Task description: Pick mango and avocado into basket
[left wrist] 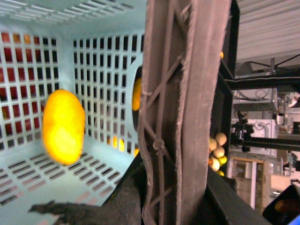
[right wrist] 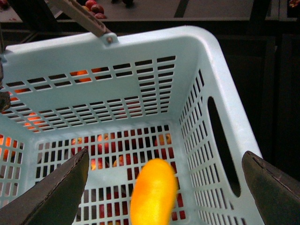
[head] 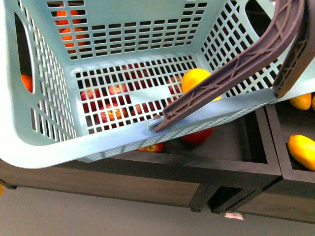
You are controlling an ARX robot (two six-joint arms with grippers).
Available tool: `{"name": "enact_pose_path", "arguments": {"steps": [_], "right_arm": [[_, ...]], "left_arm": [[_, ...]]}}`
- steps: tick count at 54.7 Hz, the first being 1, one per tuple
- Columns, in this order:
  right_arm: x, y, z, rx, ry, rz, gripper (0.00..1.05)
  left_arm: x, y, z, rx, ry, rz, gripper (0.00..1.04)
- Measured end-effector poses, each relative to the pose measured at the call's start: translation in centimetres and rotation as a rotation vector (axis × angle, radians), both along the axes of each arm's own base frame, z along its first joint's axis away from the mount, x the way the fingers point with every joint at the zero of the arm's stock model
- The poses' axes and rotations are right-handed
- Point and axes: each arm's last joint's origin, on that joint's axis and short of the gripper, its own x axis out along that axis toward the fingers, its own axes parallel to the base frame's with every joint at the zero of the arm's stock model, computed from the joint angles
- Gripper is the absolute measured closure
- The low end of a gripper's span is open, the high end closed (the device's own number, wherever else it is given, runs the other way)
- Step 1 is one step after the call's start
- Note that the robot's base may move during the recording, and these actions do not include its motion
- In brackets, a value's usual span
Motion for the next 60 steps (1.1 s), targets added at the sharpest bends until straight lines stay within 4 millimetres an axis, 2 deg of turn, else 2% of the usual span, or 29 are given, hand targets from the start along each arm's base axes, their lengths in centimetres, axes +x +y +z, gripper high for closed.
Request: {"name": "enact_pose_path", "arguments": {"steps": [14, 24, 29, 35, 49, 53, 60], "right_arm": [[-1.5, -4.3, 2.0, -0.006, -0.085, -0.209, 0.09], [-1.8, -4.4, 2.0, -0.011, -0.094, -0.209, 0.09], [-2.4, -4.7, 1.4, -0.057, -0.223, -0.28, 0.22], [-4.4, -5.3, 0.0, -0.087, -0.289, -0.289, 0.41], [-9.3, -7.1, -3.2, -0.112, -0.29, -0.27, 1.03], [-10.3, -7.8, -3.7, -0.115, -0.289, -0.296, 1.03], [-11.7, -7.8, -4.4, -0.115, -0.287, -0.294, 1.03]], "left_arm": [[0.0, 0.0, 0.0, 0.003, -0.002, 0.006, 0.86], [-0.1, -0.1, 0.0, -0.004, 0.004, -0.003, 0.86], [-0.1, -0.1, 0.0, -0.007, 0.007, -0.001, 0.86], [-0.1, -0.1, 0.0, -0.002, 0.003, 0.005, 0.86], [-0.1, -0.1, 0.0, -0.002, 0.003, 0.003, 0.86], [-0.1, -0.1, 0.0, -0.003, 0.004, 0.002, 0.86], [-0.1, -0.1, 0.0, -0.003, 0.004, 0.002, 0.86]]}}
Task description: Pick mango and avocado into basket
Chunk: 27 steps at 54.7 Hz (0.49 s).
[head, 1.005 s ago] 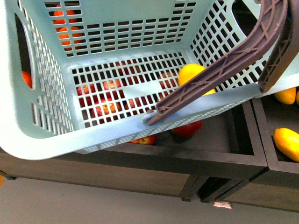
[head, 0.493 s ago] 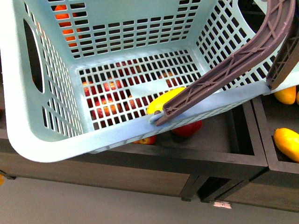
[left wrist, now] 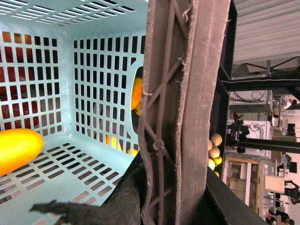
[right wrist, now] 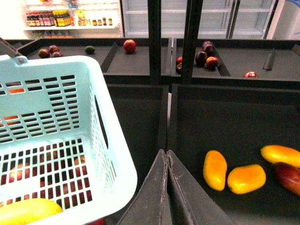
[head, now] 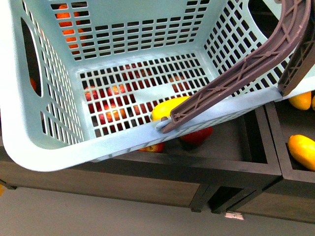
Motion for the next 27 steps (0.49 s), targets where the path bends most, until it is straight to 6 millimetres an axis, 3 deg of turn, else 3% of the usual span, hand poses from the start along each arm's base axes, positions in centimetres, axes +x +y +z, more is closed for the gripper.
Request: {"name": "enact_pose_path", "arguments": {"steps": [6, 27], "right_arm": [[-0.9, 0.0, -0.42, -0.001, -0.001, 0.0, 0.98], [-1.01, 0.0, -0.39, -0.001, -0.006, 0.0, 0.35]], "left_arm": [[0.01, 0.01, 0.0, 0.001, -0.001, 0.001, 0.86], [0.01, 0.01, 0.0, 0.001, 0.0, 0.001, 0.86]]}}
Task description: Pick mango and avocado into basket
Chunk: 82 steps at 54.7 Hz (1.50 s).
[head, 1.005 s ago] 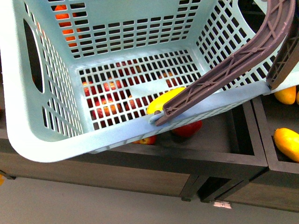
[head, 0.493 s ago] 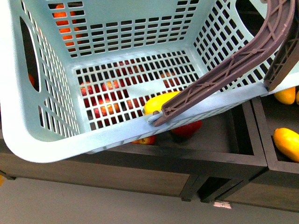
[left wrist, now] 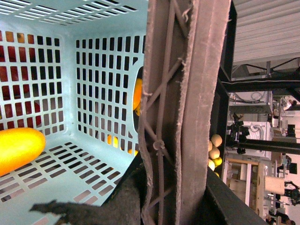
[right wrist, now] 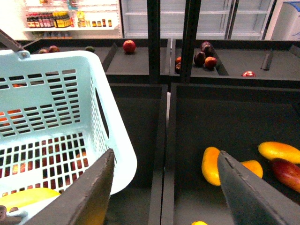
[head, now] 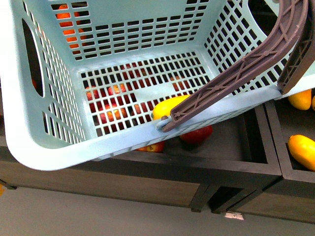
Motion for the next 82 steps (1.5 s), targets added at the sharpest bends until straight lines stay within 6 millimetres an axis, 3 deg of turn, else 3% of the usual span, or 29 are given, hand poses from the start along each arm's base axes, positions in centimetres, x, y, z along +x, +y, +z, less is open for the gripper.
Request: {"name": "enact_pose_path", "arguments": {"steps": [10, 82], "right_arm": [[-0.01, -0.01, 0.01, 0.0, -0.001, -0.001, 0.07], [-0.08, -0.05, -0.18, 0.0, 0.005, -0.002, 0.09]], "left_arm": [[-0.01, -0.01, 0.0, -0.001, 0.001, -0.001, 0.86], [0.03, -0.03, 0.12, -0.001, -0.003, 0.002, 0.86]]}}
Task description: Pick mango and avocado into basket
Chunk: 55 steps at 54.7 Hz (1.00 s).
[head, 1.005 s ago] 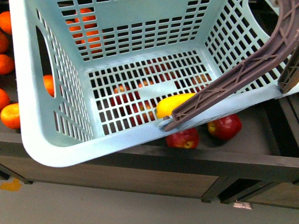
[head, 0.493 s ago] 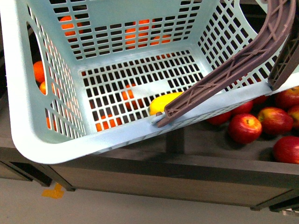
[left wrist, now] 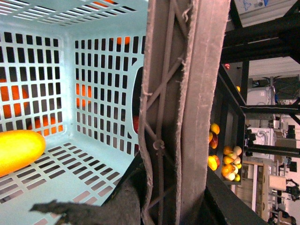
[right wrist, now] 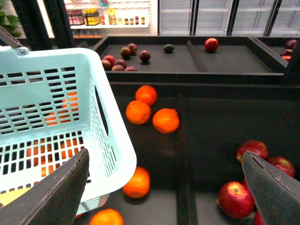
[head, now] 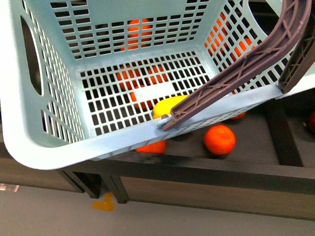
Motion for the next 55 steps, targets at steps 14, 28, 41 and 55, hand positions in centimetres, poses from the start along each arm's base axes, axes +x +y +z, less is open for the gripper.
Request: {"name": "enact_pose_path", "arguments": {"steps": [14, 28, 41, 55], "right_arm": [[-0.01, 0.0, 0.0, 0.0, -0.001, -0.001, 0.09], [-0.02, 0.0, 0.03, 0.0, -0.002, 0.0, 0.09], [-0.02, -0.01, 0.02, 0.0, -0.002, 0.0, 0.09], [-0.02, 0.0, 0.02, 0.0, -0.002, 0.0, 0.09]], "left_arm": [[-0.01, -0.01, 0.0, -0.003, 0.002, -0.002, 0.86], [0.0, 0.0, 0.0, -0.001, 0.001, 0.0, 0.86], [0.03, 0.04, 0.0, 0.001, -0.001, 0.001, 0.86], [0.03, 0.04, 0.0, 0.0, 0.0, 0.002, 0.86]]}}
